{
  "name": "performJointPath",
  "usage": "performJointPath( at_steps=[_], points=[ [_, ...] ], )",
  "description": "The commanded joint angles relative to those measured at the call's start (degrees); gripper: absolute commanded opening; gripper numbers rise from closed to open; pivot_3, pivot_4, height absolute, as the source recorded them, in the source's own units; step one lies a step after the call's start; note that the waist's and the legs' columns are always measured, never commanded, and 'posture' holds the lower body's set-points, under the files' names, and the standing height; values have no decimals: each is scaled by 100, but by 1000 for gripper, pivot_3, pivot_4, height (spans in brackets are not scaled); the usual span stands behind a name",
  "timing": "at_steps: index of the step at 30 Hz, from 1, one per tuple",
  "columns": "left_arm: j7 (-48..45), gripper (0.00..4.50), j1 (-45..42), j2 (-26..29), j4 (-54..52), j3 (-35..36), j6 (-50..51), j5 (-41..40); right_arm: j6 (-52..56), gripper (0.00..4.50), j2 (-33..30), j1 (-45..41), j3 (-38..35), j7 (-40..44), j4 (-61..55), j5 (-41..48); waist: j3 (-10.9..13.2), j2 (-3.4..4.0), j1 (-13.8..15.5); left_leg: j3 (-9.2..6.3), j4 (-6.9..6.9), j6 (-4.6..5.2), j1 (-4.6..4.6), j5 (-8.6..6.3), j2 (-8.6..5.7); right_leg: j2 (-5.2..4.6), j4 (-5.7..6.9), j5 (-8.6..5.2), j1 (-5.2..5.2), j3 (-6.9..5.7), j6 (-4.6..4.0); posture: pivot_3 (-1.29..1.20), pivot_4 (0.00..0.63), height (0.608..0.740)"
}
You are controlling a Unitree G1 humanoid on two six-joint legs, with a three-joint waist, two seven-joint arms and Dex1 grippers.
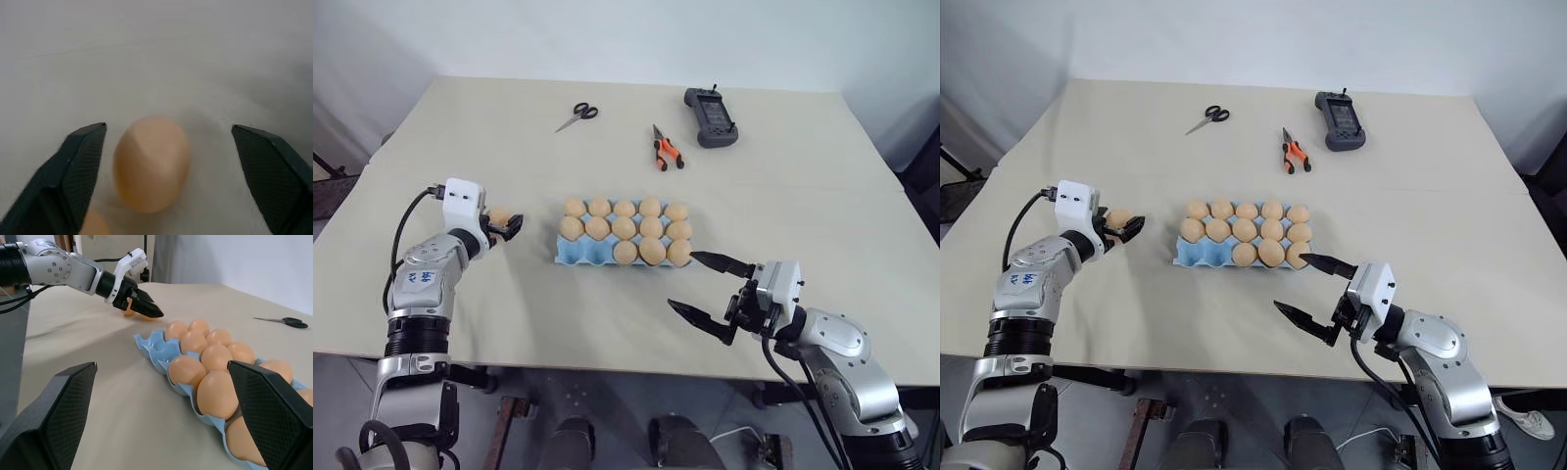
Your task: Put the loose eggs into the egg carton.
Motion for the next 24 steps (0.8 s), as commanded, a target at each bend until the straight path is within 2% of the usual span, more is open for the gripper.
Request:
performJointPath(
  at_steps=[1, 3, 5, 7, 12, 16, 20, 24],
  points=[
    [-96, 3008, -125, 118, 119, 25, 43, 49, -61, 4500, 25, 23, -61, -49, -245, 57, 0, 0, 0, 0, 0, 0, 0, 0, 0, 0, 1, 0, 0, 1, 0, 0, 150, 740],
    [-66, 2302, -142, 127, 174, 19, 4, 94, -64, 4500, 39, 9, -54, -71, -237, 51, 0, 0, -3, 0, 0, 0, 0, 0, 0, 0, 1, 0, 0, 0, 0, 0, 150, 740],
    [-56, 1780, -152, 127, 204, 27, -8, 107, -63, 4500, 44, -4, -54, -80, -230, 50, 0, 0, 1, 0, 1, -1, 0, 0, 0, 0, 2, 0, 0, 0, 0, 0, 150, 740],
    [-119, 1451, -126, 104, 179, 84, -96, 48, -59, 4500, 47, -12, -58, -85, -227, 50, 0, 0, 1, 0, 1, -1, 0, 0, 0, 0, 2, 0, 0, 0, 0, 0, 150, 740],
    [-567, 1381, -71, -57, -260, 413, -820, -426, -62, 4500, 41, -1, -86, -124, -225, 47, 0, 0, 7, 0, 1, -1, -1, 1, 0, -1, 2, 0, 0, -1, 0, 0, 150, 740],
    [-1474, 1381, 114, -171, -1064, 297, -836, -999, -57, 4500, 24, 24, -107, -149, -237, 52, 0, 0, 6, -1, 1, -2, -4, 1, 0, -3, 0, 0, 0, -2, 0, 0, 150, 740],
    [-2514, 1381, 527, -153, -1772, -345, -346, -1316, -53, 4500, 14, 40, -131, -183, -250, 38, 0, 0, 3, -1, 0, -2, -3, 1, 0, -3, 0, 0, 1, -1, 0, 0, 150, 740],
    [-2777, 1381, 625, -180, -1703, -793, -340, -1092, -52, 4500, 21, 48, -146, -246, -278, 14, 0, 0, -19, -1, 1, -3, -1, 2, 1, 3, 2, 0, 2, 2, 0, 0, 150, 740]
  ],
)
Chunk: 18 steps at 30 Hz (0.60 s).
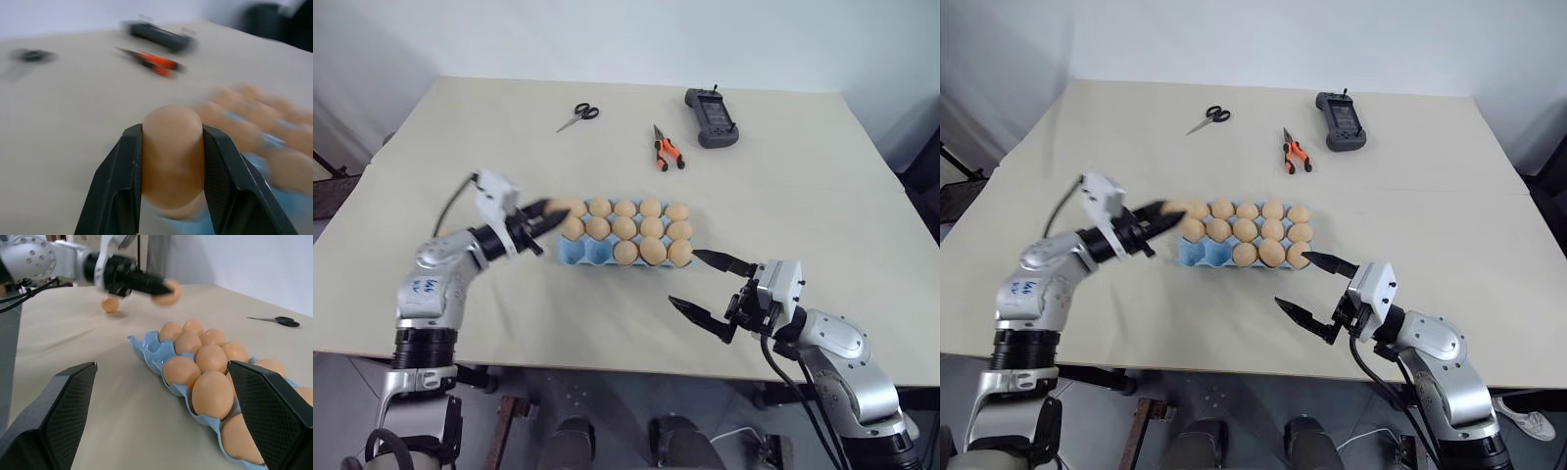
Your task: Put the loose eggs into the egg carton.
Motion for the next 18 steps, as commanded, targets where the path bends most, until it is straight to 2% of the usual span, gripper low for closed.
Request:
performJointPath(
  at_steps=[1, 6, 12, 15, 18],
  points=[
    [-146, 1381, -51, -43, 0, -256, -93, 163, -53, 4500, -11, 24, -143, -103, -266, 27, 0, 0, 4, 0, 0, 0, 0, 1, 1, 1, 0, 0, 0, 0, -1, 0, 150, 740],
    [-269, 1381, -230, -341, 441, -499, -303, 297, -43, 4500, -6, 129, -149, -220, -401, 12, 0, 0, 22, -1, 7, 3, 0, 5, -2, 0, 2, 1, 4, -1, -1, 0, 150, 740],
    [-493, 1381, -325, -415, 568, -555, -280, 287, -45, 4500, 0, 189, -144, -322, -467, -6, 0, 0, 3, -1, 6, 4, -1, 5, -2, 1, 2, 1, 2, -1, -1, 0, 150, 740],
    [-299, 2258, -334, -366, 584, -559, -458, 524, -43, 4500, 3, 200, -128, -353, -489, -3, 0, 0, 18, -2, 4, 4, 0, 5, -2, 0, 2, 1, 2, -2, -1, 0, 150, 740],
    [-224, 3262, -255, -245, 478, -222, -562, 422, -38, 4500, -27, 210, -148, -341, -488, 13, 0, 0, 14, -2, 6, 4, 0, 5, -2, -1, 1, 1, 3, 0, -1, 0, 150, 740]
  ],
)
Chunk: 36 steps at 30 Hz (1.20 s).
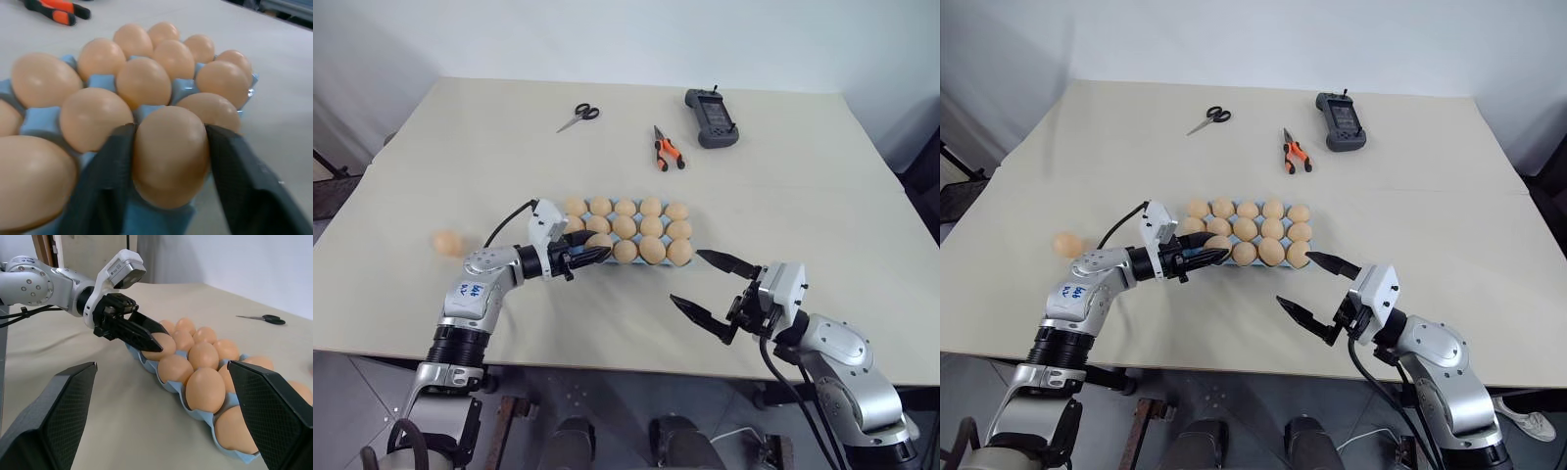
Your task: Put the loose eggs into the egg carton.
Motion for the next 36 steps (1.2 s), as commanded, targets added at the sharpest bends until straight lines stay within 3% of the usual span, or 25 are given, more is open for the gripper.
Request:
performJointPath(
  at_steps=[1, 2, 7, 10, 17, 24, 36],
  points=[
    [20, 3556, 76, 228, -247, 434, -182, -122, -40, 4500, -44, 25, -149, -3, -212, 72, 0, 0, -6, 0, 0, 0, 0, 0, 0, 0, 0, 0, 0, 0, 0, 0, 150, 740],
    [-34, 3867, 158, 323, -341, 543, -241, -168, -35, 4500, -71, 43, -172, 21, -211, 88, 0, 0, -23, 0, 0, 0, 0, 0, 1, 1, 0, 0, 0, 0, 0, 0, 150, 740],
    [-965, 3867, 917, 1051, -945, 1108, -787, -547, -9, 4500, -401, 177, -396, 327, -154, 220, 1, 1, -90, -1, -11, 0, 0, 0, 3, -4, -6, 0, -1, -2, 0, 0, 150, 740],
    [-1362, 4428, 1425, 1460, -1084, 1401, -1323, -551, -8, 4500, -634, 247, -571, 563, -69, 301, 1, 3, -121, -1, -23, 0, 0, -1, 2, -10, -23, 0, 1, -2, 0, 0, 150, 740],
    [-1705, 4475, 2831, 1839, -1272, 2280, -1943, -727, 52, 4500, -869, 268, -849, 811, 42, 439, 3, 6, -141, -1, -44, 1, 2, -1, 2, -16, -42, 0, 3, -1, -1, 0, 150, 740],
    [-1015, 4475, 3659, 1553, -1372, 2926, -2158, -713, -3, 4500, -851, 448, -740, 896, -43, 364, 4, 6, -111, -4, -77, 1, 7, 0, 2, -21, -62, -1, 1, -8, -3, 0, 150, 740],
    [1362, 4475, 4106, 526, -1855, 3686, -1404, -808, -90, 4500, -836, 431, -753, 927, 74, 339, 3, 6, -137, -4, -80, 5, 7, 1, -3, -26, -68, 0, 4, -13, -2, 0, 150, 740]
  ],
)
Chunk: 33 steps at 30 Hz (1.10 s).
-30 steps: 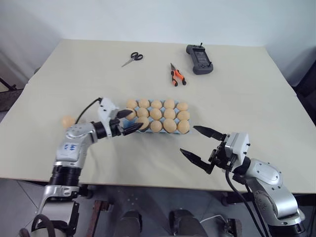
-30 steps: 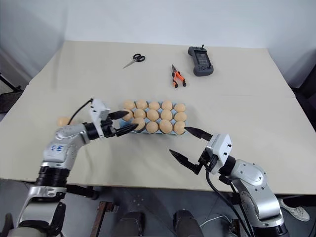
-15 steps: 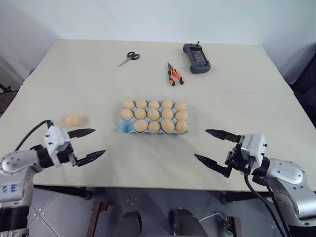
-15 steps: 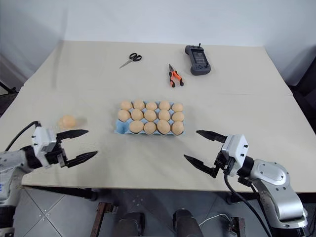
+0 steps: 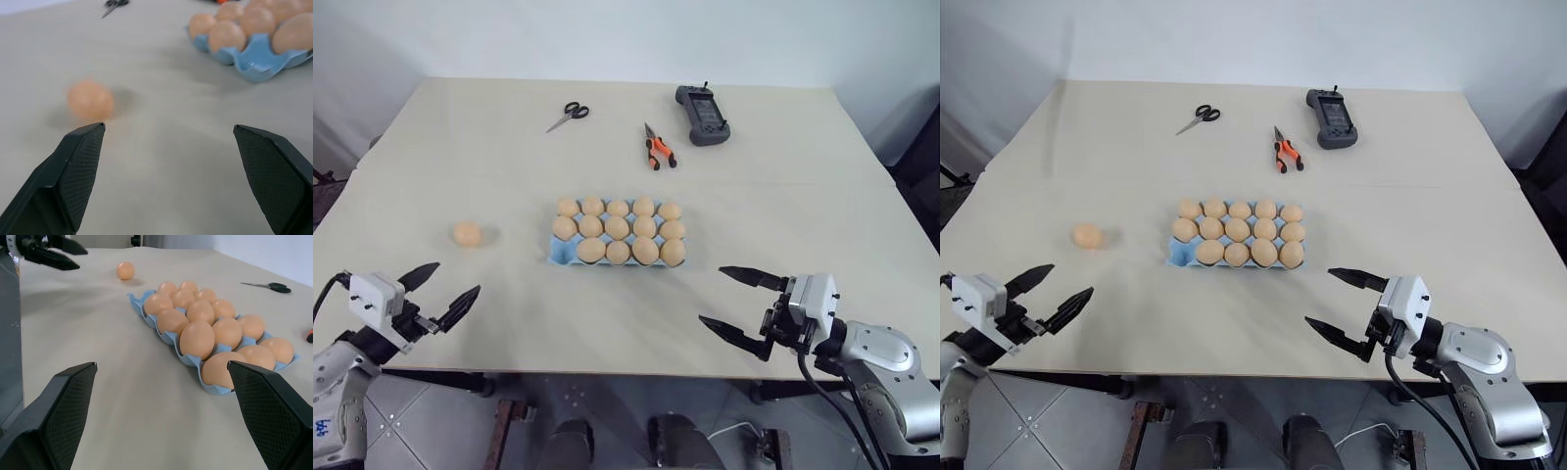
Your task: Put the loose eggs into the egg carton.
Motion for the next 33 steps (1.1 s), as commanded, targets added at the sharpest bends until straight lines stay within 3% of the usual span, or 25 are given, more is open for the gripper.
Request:
performJointPath(
  at_steps=[1, 9, 17, 22, 29, 33],
  points=[
    [1007, 4475, -68, -281, -159, 548, 224, -145, -113, 4500, 17, -45, -76, 47, -60, 33, 0, 0, 16, 0, 3, 0, 0, 0, 0, 0, 0, 0, 0, -1, 0, 0, 150, 740],
    [1914, 4475, -686, -257, 69, 386, 750, -18, -107, 4500, 67, -131, 15, 44, -48, 16, -1, -2, 31, -1, 17, 4, 0, 6, -7, -5, 9, 2, 8, -3, -1, 0, 150, 740],
    [2100, 4475, -2319, 122, 1261, -577, 1594, 415, -52, 4500, 168, -287, 185, -17, -69, -23, -1, -2, 23, -5, 23, 2, 3, 10, -10, -4, 37, 3, 2, -12, -2, 0, 150, 740],
    [2184, 4475, -3313, 97, 2268, -982, 1474, 728, -54, 4500, 282, -330, 335, -56, -93, -83, -1, -2, 16, -5, 22, 1, 2, 10, -10, -2, 43, 4, -5, -17, -1, 0, 150, 740],
    [2212, 4475, -3854, 20, 3084, -1348, 1264, 1071, -46, 4500, 423, -431, 530, -108, -96, -151, -1, -3, 18, -4, 27, -2, 0, 11, -9, -3, 45, 4, -8, -22, -1, 0, 150, 740],
    [2228, 3536, -3871, -8, 3203, -1256, 1176, 1016, -37, 4500, 502, -454, 595, -132, -156, -117, -2, -3, 22, -5, 32, -2, 0, 12, -8, -3, 53, 4, -8, -22, -1, 0, 150, 740]
  ],
)
